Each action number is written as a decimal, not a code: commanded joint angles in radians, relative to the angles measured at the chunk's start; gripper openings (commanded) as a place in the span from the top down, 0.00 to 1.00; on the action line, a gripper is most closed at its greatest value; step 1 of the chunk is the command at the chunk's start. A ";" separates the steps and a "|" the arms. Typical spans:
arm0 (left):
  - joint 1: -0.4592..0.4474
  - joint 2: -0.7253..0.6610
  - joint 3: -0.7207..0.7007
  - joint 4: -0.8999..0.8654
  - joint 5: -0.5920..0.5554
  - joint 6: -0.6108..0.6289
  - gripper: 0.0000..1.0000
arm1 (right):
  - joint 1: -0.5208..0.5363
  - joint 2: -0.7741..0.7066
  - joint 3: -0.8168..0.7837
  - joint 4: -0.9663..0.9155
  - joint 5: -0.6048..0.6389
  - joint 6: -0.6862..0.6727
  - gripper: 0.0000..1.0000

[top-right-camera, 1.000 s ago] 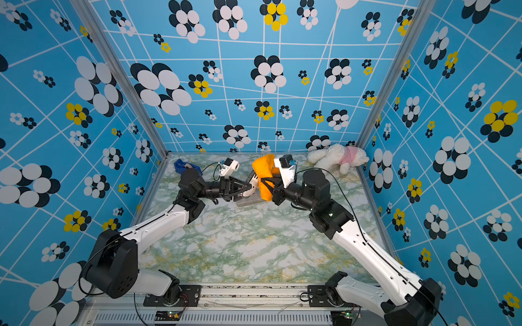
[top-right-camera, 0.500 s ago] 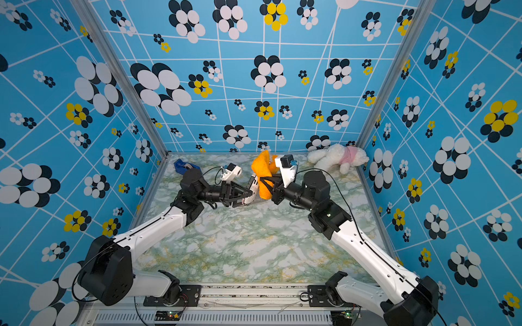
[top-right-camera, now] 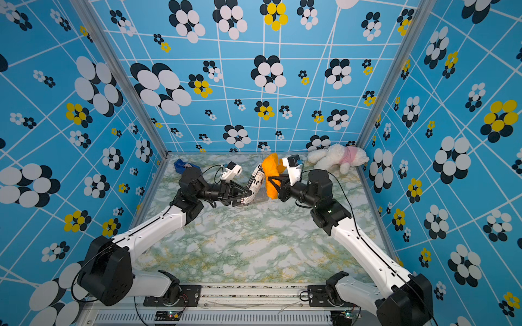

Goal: Wipe the eyeglass case
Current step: Wipe the dirt from the eyeglass case.

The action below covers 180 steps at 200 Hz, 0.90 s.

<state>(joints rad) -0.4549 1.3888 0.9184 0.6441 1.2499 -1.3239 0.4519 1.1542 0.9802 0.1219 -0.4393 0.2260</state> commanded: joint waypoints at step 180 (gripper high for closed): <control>-0.018 -0.012 0.059 0.123 0.077 -0.065 1.00 | 0.084 -0.133 -0.121 0.163 0.012 -0.011 1.00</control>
<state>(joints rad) -0.4667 1.3842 0.9642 0.7841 1.3098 -1.4021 0.5907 1.0504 0.7979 0.2939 -0.4469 0.2707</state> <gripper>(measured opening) 0.610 0.116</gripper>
